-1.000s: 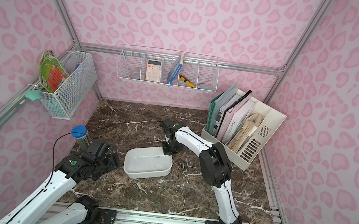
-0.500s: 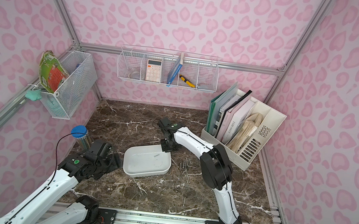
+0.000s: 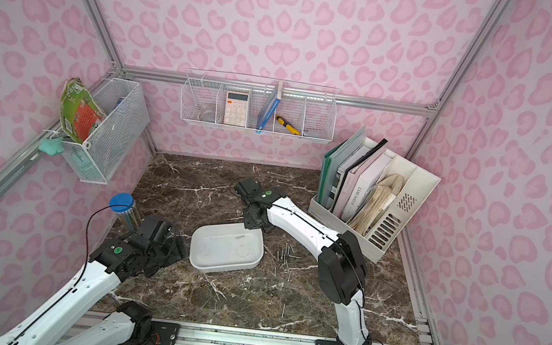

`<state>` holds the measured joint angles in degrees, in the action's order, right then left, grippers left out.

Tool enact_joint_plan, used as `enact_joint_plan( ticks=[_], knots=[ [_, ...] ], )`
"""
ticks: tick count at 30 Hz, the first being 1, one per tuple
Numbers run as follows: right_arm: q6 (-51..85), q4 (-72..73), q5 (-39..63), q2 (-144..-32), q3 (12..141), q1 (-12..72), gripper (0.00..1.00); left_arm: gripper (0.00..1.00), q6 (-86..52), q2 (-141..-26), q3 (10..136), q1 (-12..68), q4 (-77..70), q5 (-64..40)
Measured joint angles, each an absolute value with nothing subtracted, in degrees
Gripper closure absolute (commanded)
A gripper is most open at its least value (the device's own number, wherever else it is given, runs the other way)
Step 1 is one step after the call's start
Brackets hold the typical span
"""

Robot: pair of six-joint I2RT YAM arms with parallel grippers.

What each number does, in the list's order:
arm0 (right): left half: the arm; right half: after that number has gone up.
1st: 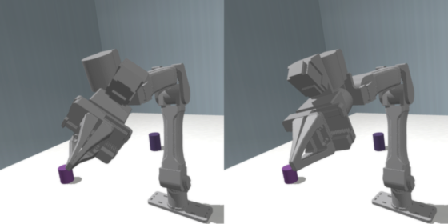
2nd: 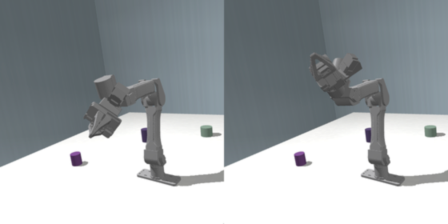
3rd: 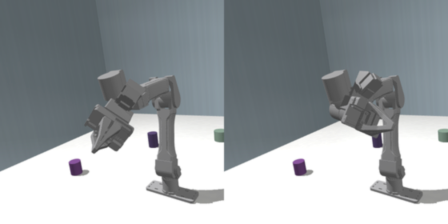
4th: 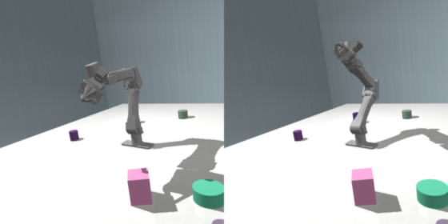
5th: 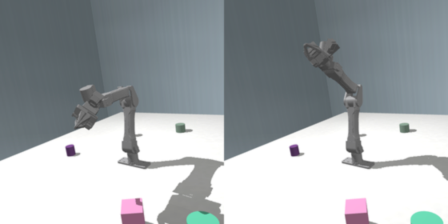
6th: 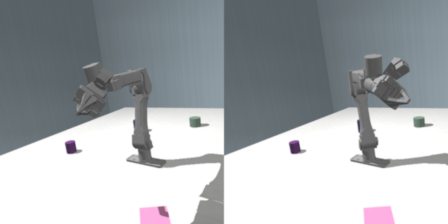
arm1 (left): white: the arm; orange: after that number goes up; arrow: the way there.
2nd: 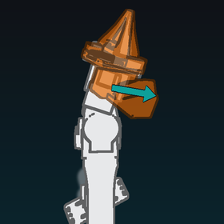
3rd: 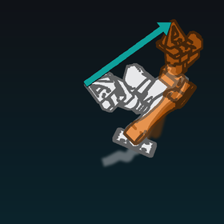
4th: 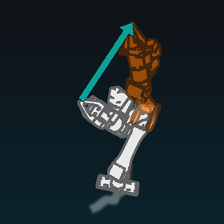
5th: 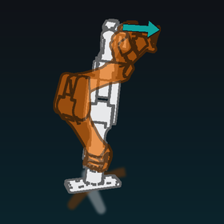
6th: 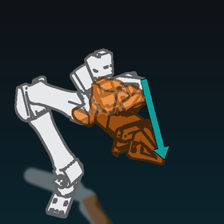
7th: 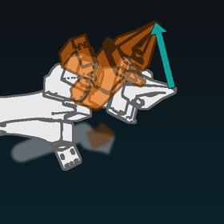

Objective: Take out the screws from the storage box
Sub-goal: Adjust the storage box at the center of the board, then pick up the screw from the storage box.

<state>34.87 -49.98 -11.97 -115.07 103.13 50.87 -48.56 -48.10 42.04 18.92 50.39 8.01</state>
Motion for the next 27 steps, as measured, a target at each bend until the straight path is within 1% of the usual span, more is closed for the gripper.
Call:
enact_joint_plan(
  ticks=[6, 9, 12, 13, 17, 22, 27],
  knots=[
    [43.55, -42.87, -10.17, -115.28, 100.25, 52.36, 0.78, 0.15, -49.12, -47.35, 41.34, 18.92, 50.26, 8.58],
    [48.27, -39.29, -8.91, -116.33, 98.94, 52.86, 0.77, 0.15, -49.17, -47.03, 41.21, 18.92, 50.24, 8.97],
    [52.58, -36.67, -8.1, -118.02, 98.89, 53.74, 0.6, 0.15, -49.32, -46.41, 40.88, 18.92, 50.26, 9.32],
    [53.67, -35.97, -7.88, -118.39, 98.76, 54.02, 0.59, 0.15, -49.34, -46.22, 40.8, 18.92, 50.28, 9.41],
    [58.7, -33.21, -6.57, -118.93, 96.44, 54.3, 0.58, 0.15, -49.34, -45.34, 40.49, 18.92, 50.3, 9.5],
    [64.69, -31.55, -5.74, -118.74, 93.1, 54.54, 0.62, 0.15, -49.58, -44.42, 39.66, 18.92, 50.11, 9.5],
    [68.23, -31.33, -6.42, -121.03, 95.02, 54.74, 0.62, 0.15, -49.76, -44.18, 38.74, 18.92, 49.76, 9.5]
  ],
)
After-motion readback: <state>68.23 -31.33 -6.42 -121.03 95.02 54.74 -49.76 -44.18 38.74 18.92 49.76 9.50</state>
